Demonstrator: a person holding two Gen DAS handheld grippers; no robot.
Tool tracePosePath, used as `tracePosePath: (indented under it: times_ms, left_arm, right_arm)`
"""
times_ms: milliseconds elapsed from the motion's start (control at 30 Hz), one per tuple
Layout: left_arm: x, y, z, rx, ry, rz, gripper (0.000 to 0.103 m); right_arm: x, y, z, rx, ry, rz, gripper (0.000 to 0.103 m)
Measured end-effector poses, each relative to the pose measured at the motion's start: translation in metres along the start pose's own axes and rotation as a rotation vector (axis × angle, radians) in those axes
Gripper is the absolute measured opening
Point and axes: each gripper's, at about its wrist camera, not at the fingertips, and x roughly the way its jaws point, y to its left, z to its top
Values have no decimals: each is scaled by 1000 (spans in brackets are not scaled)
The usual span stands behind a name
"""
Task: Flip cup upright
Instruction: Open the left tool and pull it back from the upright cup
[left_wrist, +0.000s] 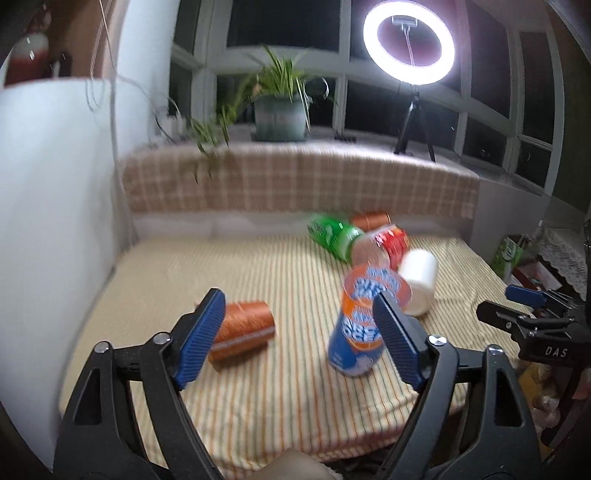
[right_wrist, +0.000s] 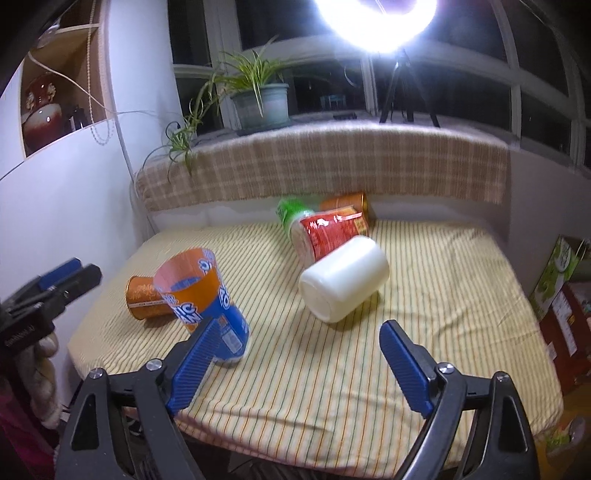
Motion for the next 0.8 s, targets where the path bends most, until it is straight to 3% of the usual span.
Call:
tracePosePath:
  times_ms: [167,233,633,700,800]
  left_arm:
    - [-16,-1,6,16,-93,48,92]
    - [-19,0,7,9,-103,49,92]
    - [-27,2,6,-9,-151,95,92]
    - [-29,2,6,-8,-171,108,103]
    - [-32,2,5,-2,-206,127,103]
  right_arm:
    - [-11,7,4,-24,-63,-33,97]
    - [-14,9,5,-29,-91,-44,103]
    - [-30,13,8,-15,-228,-130,103]
    - [-31,13,8,-13,-246,-148,103]
    - [-31,14,7,-17,-263,-167,103]
